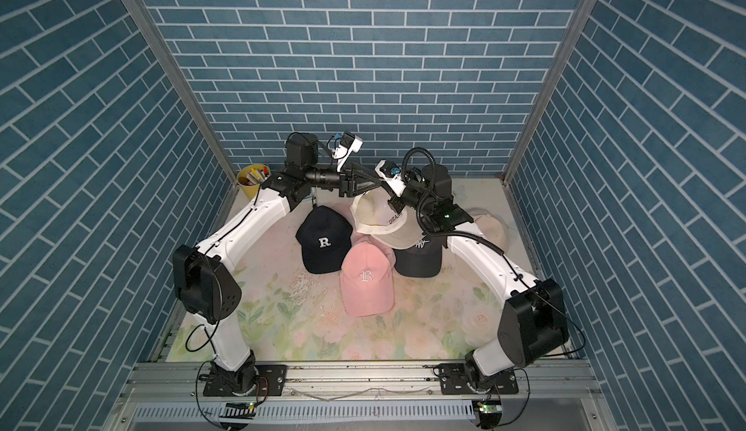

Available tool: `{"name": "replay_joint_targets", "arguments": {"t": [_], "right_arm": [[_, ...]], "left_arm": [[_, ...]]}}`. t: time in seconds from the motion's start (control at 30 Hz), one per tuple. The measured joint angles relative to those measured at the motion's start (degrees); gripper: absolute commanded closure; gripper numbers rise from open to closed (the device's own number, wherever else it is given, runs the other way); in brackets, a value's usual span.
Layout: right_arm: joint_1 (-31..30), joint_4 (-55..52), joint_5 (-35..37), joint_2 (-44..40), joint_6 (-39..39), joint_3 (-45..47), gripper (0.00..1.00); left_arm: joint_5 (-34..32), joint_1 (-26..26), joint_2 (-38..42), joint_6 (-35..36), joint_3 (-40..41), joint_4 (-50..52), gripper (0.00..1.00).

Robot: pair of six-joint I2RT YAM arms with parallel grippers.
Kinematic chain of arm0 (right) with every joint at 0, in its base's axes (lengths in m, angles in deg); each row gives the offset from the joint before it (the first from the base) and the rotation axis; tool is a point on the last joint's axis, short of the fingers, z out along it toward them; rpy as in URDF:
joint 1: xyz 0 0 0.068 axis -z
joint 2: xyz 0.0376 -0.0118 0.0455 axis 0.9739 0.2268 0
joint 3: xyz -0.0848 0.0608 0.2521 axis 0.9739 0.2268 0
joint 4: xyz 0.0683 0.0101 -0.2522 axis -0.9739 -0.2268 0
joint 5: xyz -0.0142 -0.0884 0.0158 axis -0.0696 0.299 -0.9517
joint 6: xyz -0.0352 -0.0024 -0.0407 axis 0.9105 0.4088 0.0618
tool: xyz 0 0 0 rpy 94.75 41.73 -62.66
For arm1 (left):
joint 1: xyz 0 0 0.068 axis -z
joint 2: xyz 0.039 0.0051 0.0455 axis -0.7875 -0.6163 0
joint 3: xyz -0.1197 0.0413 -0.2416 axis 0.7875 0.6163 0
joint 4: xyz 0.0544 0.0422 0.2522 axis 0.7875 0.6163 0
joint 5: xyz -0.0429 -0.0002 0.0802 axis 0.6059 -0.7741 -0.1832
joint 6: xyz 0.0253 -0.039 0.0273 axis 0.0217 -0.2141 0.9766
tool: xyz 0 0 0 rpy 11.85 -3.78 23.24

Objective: Open the adjustable buckle of the baseball cap
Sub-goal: Open the adjustable buckle on the baseball cap.

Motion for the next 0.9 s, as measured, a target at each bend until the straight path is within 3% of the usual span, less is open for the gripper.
{"name": "replay_joint_targets", "arguments": {"t": [0.13,0.3,0.5,0.9], "right_arm": [[0.00,-0.07,0.22,-0.28,0.02,0.00,1.00],[0.02,-0.48,0.63,-0.79,0.02,0.00,1.00],[0.07,-1.66,1.14,-0.79,0.02,0.00,1.00],[0.33,-1.70,1.51,-0.68,0.02,-0.74,1.00]], "left_arm": [[0.04,-0.04,-0.04,0.17,0.00,0.02,0.60],[0.24,-0.04,-0.07,0.20,0.00,-0.04,0.43],[0.59,-0.07,-1.40,-0.68,-0.04,-0.61,0.41],[0.33,-0.33,-2.01,-2.14,-0.02,-1.55,0.68]]}}
